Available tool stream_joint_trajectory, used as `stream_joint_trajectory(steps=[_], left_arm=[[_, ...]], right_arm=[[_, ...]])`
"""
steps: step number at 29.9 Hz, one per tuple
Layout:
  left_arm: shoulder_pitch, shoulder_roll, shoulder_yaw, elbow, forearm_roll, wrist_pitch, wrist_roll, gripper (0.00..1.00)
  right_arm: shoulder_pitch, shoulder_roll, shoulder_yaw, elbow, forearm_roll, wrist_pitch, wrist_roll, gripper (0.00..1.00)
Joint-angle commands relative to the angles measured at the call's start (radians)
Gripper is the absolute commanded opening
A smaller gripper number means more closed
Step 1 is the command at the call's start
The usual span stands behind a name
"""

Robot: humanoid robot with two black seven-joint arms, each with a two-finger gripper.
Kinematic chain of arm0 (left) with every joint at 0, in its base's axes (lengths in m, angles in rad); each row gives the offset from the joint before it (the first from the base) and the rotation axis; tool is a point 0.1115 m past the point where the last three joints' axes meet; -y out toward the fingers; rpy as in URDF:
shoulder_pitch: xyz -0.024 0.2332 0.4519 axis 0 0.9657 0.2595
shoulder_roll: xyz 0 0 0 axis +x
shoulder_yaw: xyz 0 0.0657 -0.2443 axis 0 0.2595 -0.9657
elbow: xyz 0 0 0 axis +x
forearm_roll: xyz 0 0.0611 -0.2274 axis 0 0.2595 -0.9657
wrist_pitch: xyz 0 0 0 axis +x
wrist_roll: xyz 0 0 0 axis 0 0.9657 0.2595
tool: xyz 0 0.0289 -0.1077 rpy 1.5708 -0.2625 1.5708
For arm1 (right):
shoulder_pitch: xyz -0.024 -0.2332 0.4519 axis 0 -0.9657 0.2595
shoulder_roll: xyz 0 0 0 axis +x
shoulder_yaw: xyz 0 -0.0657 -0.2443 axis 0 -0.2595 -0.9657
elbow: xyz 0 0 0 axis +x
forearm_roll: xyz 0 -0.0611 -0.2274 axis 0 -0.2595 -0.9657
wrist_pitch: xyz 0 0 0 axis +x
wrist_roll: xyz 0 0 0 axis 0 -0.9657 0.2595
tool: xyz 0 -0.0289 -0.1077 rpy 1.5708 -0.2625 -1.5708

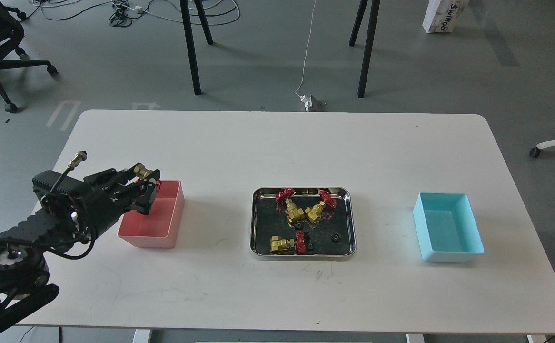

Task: Place valve in pink box and gear in blue box
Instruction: 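Carry the valve into the pink box and open the left gripper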

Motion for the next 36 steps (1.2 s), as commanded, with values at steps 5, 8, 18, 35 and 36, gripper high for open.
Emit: stream_joint_trajectory(steps=[5, 8, 18, 35, 36], left_arm=[[0.033, -0.064, 0.004, 0.060, 0.003, 0.000, -0.001, 0.17], [0.036, -0.077, 0.004, 0.096, 0.003, 0.000, -0.010, 0.19], [0.046, -0.155, 0.000, 0.177, -0.005, 0.014, -0.039, 0.53], [-0.104, -0.150, -0.317, 0.175, -0.314, -0.006, -0.054, 0.90], [-0.170, -0.150, -0.348, 0.175, -0.415, -0.033, -0.054, 0.91]], right_arm=[[0.003, 0.002, 0.000, 0.001, -0.018, -0.001, 0.000, 0.99], [0.003, 0.002, 0.000, 0.004, -0.018, -0.001, 0.000, 0.99], [0.004, 0.026, 0.002, 0.004, -0.018, -0.003, 0.000, 0.99], [-0.003, 0.046, -0.002, 0.010, -0.136, 0.084, 0.009, 0.99], [-0.002, 0.060, -0.002, 0.015, -0.197, 0.104, 0.021, 0.99]])
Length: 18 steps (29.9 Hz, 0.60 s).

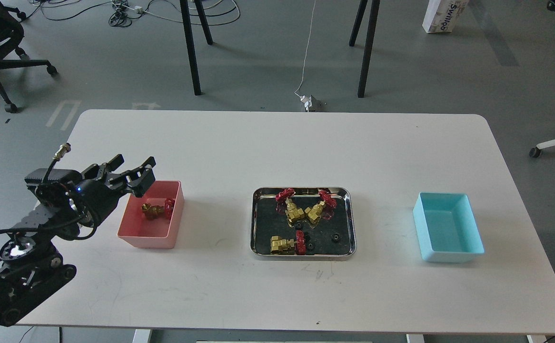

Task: Place valve in pink box and gear in blue box
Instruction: 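Carry the valve into the pink box and open the left gripper, then withdraw the left arm and reach the right gripper toward the tray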

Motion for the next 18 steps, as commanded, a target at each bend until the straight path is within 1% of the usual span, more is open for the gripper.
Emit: stream_joint_trajectory(steps=[1, 4, 6, 7, 9, 12, 15, 18], left_arm=[[-0.194, 0.003, -0.120, -0.001, -0.321, -0.079, 0.000, 0.91], [-0.355, 0.029, -0.155, 0.017, -0.635, -0.152, 0.009, 0.92], [-0.458, 0.061, -0.148, 0.072, -0.789, -0.178, 0.012, 0.92], [-0.502, 0.067, -0.146, 0.098, -0.838, -0.189, 0.012, 0.92], [-0.587, 0.067, -0.146, 0.161, -0.875, -0.221, 0.012, 0.93], [-0.671, 0.063, -0.148, 0.238, -0.878, -0.270, 0.012, 0.93], [-0.734, 0.059, -0.146, 0.287, -0.880, -0.284, 0.011, 0.93], [-0.765, 0.059, -0.146, 0.300, -0.880, -0.284, 0.008, 0.93]], right_arm=[[0.005, 0.039, 0.000, 0.017, -0.180, 0.072, 0.029, 0.99], [0.004, 0.086, -0.004, 0.085, -0.402, 0.104, 0.046, 0.99], [-0.006, 0.093, -0.006, 0.145, -0.570, 0.170, 0.057, 0.99], [-0.019, 0.093, -0.007, 0.179, -0.646, 0.185, 0.060, 0.99], [-0.064, 0.103, -0.009, 0.262, -0.806, 0.185, 0.061, 0.99], [-0.102, 0.143, -0.040, 0.355, -0.995, 0.185, 0.061, 0.99], [-0.112, 0.191, -0.130, 0.423, -1.171, 0.185, 0.061, 0.99], [-0.113, 0.254, -0.254, 0.463, -1.280, 0.185, 0.061, 0.99]])
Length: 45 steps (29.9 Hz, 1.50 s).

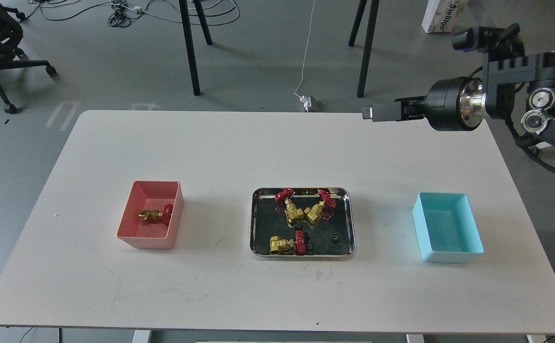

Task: Place valve in pink box and gear in blue box
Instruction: 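Withdraw the left arm and reach the right gripper toward the tray, then grasp a small gold fitting on the tray with the right gripper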

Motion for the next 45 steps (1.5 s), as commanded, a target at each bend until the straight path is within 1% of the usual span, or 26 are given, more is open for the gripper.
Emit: stream_joint_trajectory(steps=[1, 4, 7, 13, 16, 22, 29, 41, 43, 45], left_arm=[[-0.040, 0.001, 0.000, 0.017, -0.001, -0.003, -0.004, 0.93], [-0.058, 0.004, 0.000, 0.017, -0.001, -0.003, -0.005, 0.93], [-0.078, 0.007, 0.000, 0.017, -0.002, -0.001, -0.005, 0.93], [-0.100, 0.010, 0.000, 0.017, 0.001, 0.003, -0.001, 0.93], [-0.106, 0.010, 0.000, 0.017, -0.001, 0.005, -0.001, 0.93], [-0.106, 0.010, 0.000, 0.019, -0.001, 0.007, -0.002, 0.92], [-0.109, 0.013, -0.001, 0.019, -0.002, 0.007, -0.001, 0.93], [-0.112, 0.035, -0.003, 0.019, -0.002, 0.005, -0.001, 0.92], [-0.113, 0.035, -0.003, 0.019, -0.002, 0.005, -0.001, 0.92], [-0.113, 0.035, -0.003, 0.019, -0.002, 0.005, -0.001, 0.92]], right_arm=[[-0.001, 0.079, -0.139, 0.039, -0.122, 0.000, 0.000, 0.99], [0.010, 0.155, -0.234, 0.035, -0.175, 0.000, 0.000, 0.99], [-0.002, 0.223, -0.267, 0.010, -0.201, 0.000, -0.002, 0.99], [-0.088, 0.323, -0.267, -0.083, -0.322, 0.000, -0.005, 0.99], [-0.114, 0.364, -0.258, -0.134, -0.342, 0.000, -0.005, 0.98], [-0.148, 0.439, -0.256, -0.200, -0.369, 0.000, -0.005, 0.93], [-0.166, 0.465, -0.261, -0.209, -0.385, 0.000, -0.006, 0.85], [-0.189, 0.467, -0.247, -0.266, -0.386, 0.000, -0.013, 0.83], [-0.200, 0.469, -0.241, -0.272, -0.386, 0.000, -0.013, 0.82], [-0.205, 0.475, -0.229, -0.277, -0.386, 0.000, -0.014, 0.78]])
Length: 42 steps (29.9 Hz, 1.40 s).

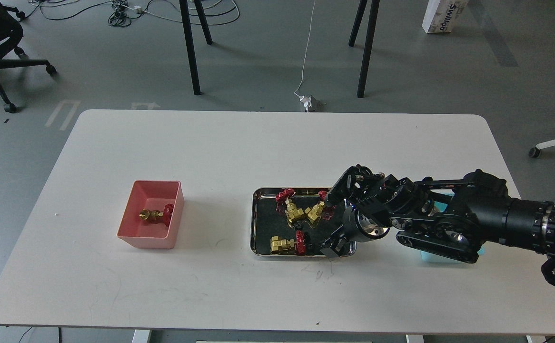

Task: Place valve in pink box and gear in blue box
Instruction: 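Grasp a small gold fitting on the tray with the right gripper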

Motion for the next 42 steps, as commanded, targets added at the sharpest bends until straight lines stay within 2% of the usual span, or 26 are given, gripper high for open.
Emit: stream_joint_trajectory(steps=[1, 12, 26, 42], left_arm=[[0.000, 0.000, 0.000, 0.000, 0.000, 0.000, 0.000, 0.92], [-0.006, 0.006, 0.000, 0.000, 0.000, -0.002, 0.000, 0.92], [-0.015, 0.006, 0.002, 0.000, 0.000, -0.002, 0.002, 0.92], [-0.025, 0.019, 0.002, 0.000, 0.000, -0.003, 0.003, 0.92]], right_arm=[[-0.010, 0.014, 0.014, -0.007, 0.000, 0.000, -0.003, 0.78], [-0.023, 0.048, 0.012, -0.007, 0.000, 0.000, -0.039, 0.58], [-0.021, 0.028, 0.009, -0.003, 0.003, 0.000, -0.045, 0.62], [-0.021, 0.017, 0.008, 0.005, 0.003, 0.000, -0.048, 0.59]])
